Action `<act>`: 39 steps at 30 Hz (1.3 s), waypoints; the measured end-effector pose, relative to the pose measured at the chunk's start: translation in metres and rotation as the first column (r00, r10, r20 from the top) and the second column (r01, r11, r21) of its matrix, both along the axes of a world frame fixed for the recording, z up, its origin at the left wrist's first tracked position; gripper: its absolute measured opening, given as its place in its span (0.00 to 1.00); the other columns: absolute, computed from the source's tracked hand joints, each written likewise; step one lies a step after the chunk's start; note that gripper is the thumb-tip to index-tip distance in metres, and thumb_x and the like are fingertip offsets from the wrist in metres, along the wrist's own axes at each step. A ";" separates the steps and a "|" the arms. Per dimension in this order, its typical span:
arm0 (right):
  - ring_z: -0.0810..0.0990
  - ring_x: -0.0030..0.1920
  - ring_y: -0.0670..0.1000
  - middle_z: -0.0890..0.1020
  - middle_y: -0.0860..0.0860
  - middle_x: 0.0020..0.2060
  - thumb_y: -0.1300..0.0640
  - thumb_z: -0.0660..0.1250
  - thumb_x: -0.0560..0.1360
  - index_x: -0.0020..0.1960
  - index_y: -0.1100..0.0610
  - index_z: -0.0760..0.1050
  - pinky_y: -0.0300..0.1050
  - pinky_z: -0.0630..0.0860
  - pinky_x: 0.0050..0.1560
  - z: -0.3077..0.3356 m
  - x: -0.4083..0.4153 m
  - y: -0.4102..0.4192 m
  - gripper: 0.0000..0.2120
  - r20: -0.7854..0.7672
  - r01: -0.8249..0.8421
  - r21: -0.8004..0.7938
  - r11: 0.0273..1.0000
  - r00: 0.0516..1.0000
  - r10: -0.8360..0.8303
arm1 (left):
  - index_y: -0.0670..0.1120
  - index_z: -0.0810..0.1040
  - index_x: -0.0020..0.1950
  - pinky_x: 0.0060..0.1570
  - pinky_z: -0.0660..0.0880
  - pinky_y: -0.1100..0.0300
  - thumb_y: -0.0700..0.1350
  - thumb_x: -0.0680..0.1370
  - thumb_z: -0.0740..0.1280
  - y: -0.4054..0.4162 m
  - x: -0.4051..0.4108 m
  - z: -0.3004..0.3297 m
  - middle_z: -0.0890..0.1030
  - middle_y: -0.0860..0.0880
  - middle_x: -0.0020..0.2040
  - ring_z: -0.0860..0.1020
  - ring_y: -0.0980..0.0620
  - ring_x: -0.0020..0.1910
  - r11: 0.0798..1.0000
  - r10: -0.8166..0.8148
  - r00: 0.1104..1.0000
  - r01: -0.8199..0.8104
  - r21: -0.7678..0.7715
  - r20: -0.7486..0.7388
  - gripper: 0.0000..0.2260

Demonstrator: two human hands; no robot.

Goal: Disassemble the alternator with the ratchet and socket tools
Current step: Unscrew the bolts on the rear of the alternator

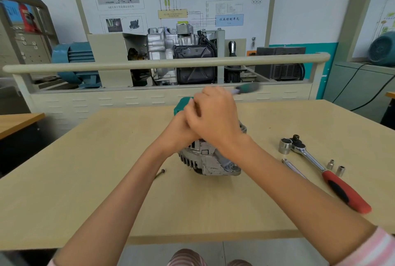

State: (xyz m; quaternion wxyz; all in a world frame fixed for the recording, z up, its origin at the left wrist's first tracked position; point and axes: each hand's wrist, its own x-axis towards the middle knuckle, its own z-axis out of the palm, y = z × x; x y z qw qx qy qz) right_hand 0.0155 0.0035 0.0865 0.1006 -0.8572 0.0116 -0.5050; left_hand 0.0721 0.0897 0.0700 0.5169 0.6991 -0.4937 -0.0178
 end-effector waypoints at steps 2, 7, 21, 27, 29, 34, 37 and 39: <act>0.73 0.36 0.54 0.77 0.54 0.33 0.50 0.61 0.71 0.36 0.59 0.77 0.46 0.64 0.41 -0.003 0.000 0.010 0.14 -0.024 0.412 -0.187 0.892 0.906 -0.423 | 0.53 0.74 0.45 0.40 0.75 0.64 0.29 0.72 0.65 -0.001 -0.003 0.001 0.79 0.50 0.43 0.76 0.62 0.40 1.000 0.020 1.000 -0.020 -0.022 0.001 0.17; 0.72 0.34 0.53 0.72 0.53 0.28 0.53 0.59 0.73 0.31 0.58 0.74 0.46 0.62 0.40 0.009 -0.001 0.002 0.15 -0.091 0.105 -0.019 0.994 0.990 -0.107 | 0.52 0.75 0.42 0.38 0.75 0.64 0.31 0.72 0.67 0.001 -0.003 0.000 0.79 0.52 0.37 0.76 0.63 0.38 1.000 0.004 1.000 -0.004 -0.010 -0.021 0.14; 0.73 0.40 0.55 0.77 0.55 0.36 0.49 0.59 0.73 0.39 0.59 0.78 0.48 0.64 0.44 0.000 0.000 0.011 0.16 -0.075 0.411 -0.163 0.897 0.901 -0.427 | 0.50 0.74 0.42 0.37 0.74 0.65 0.28 0.72 0.63 -0.002 -0.005 0.001 0.78 0.50 0.40 0.74 0.64 0.37 1.000 0.013 1.000 -0.013 -0.016 0.007 0.16; 0.66 0.28 0.49 0.68 0.52 0.22 0.55 0.58 0.70 0.24 0.57 0.66 0.43 0.60 0.36 0.010 -0.003 -0.005 0.17 -0.010 -0.197 0.187 0.962 0.979 0.203 | 0.48 0.77 0.45 0.41 0.75 0.68 0.33 0.72 0.69 0.001 -0.002 -0.002 0.81 0.53 0.39 0.78 0.63 0.40 1.000 -0.013 1.000 0.014 0.018 -0.026 0.10; 0.64 0.27 0.47 0.66 0.52 0.21 0.58 0.59 0.70 0.23 0.57 0.61 0.43 0.61 0.33 0.012 -0.001 -0.011 0.18 0.011 -0.381 0.306 0.873 0.918 0.397 | 0.46 0.79 0.44 0.42 0.75 0.67 0.33 0.72 0.70 0.001 -0.001 -0.003 0.82 0.54 0.38 0.79 0.60 0.40 1.000 -0.022 0.999 0.023 0.018 -0.049 0.08; 0.66 0.30 0.48 0.65 0.48 0.24 0.59 0.60 0.71 0.24 0.55 0.63 0.44 0.65 0.36 0.008 -0.002 -0.009 0.17 0.032 -0.341 0.197 0.919 0.939 0.342 | 0.43 0.78 0.46 0.41 0.76 0.64 0.31 0.72 0.68 0.001 0.000 -0.002 0.82 0.48 0.39 0.79 0.58 0.41 0.999 -0.040 0.999 0.040 -0.004 -0.037 0.08; 0.72 0.34 0.54 0.74 0.53 0.29 0.54 0.62 0.70 0.32 0.60 0.76 0.47 0.67 0.41 -0.003 -0.002 0.001 0.13 0.009 0.227 -0.128 0.965 0.974 -0.228 | 0.51 0.75 0.45 0.38 0.74 0.64 0.28 0.72 0.64 -0.002 -0.004 0.000 0.80 0.55 0.39 0.76 0.63 0.39 0.999 -0.017 1.000 0.017 -0.031 -0.003 0.17; 0.74 0.36 0.55 0.76 0.55 0.32 0.52 0.62 0.70 0.35 0.60 0.78 0.48 0.67 0.42 -0.002 -0.003 0.006 0.14 -0.014 0.358 -0.153 0.921 0.931 -0.364 | 0.52 0.73 0.46 0.40 0.75 0.60 0.29 0.72 0.64 -0.003 -0.005 0.001 0.79 0.51 0.42 0.76 0.61 0.40 1.000 0.008 1.000 -0.009 -0.027 -0.005 0.17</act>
